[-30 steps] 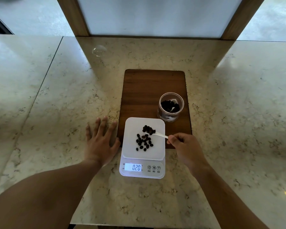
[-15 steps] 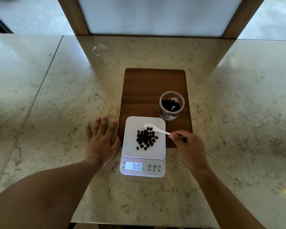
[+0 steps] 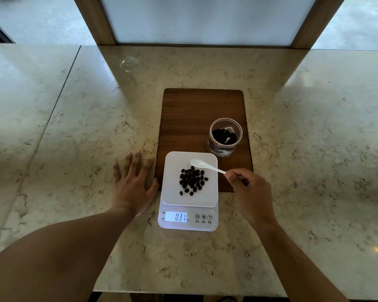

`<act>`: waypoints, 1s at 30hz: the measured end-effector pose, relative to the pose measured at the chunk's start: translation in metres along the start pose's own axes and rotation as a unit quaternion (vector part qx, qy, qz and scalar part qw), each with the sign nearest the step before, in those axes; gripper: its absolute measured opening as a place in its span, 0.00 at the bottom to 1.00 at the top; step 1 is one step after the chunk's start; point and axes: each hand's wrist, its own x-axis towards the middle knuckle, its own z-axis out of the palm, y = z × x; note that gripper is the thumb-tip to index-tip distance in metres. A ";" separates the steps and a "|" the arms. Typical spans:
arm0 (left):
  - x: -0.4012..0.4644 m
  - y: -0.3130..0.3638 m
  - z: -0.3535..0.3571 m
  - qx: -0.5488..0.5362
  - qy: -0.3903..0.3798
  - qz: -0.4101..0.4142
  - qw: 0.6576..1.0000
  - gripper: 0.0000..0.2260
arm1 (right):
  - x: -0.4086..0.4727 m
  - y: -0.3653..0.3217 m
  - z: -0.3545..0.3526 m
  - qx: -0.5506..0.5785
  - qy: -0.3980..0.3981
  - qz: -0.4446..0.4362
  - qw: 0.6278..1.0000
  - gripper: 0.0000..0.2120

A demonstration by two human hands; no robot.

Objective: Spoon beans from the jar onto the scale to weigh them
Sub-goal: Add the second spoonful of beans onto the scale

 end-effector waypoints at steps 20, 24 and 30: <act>0.000 0.001 -0.001 -0.003 -0.008 -0.004 1.000 0.31 | -0.037 0.049 0.008 -0.054 0.137 0.111 0.983 0.07; -0.001 0.002 -0.002 -0.004 -0.010 -0.007 1.000 0.31 | -0.038 0.047 0.010 -0.065 0.128 0.079 0.986 0.06; 0.000 0.001 -0.002 -0.004 -0.007 -0.006 1.000 0.31 | -0.042 0.045 0.010 -0.191 0.081 -0.011 0.978 0.04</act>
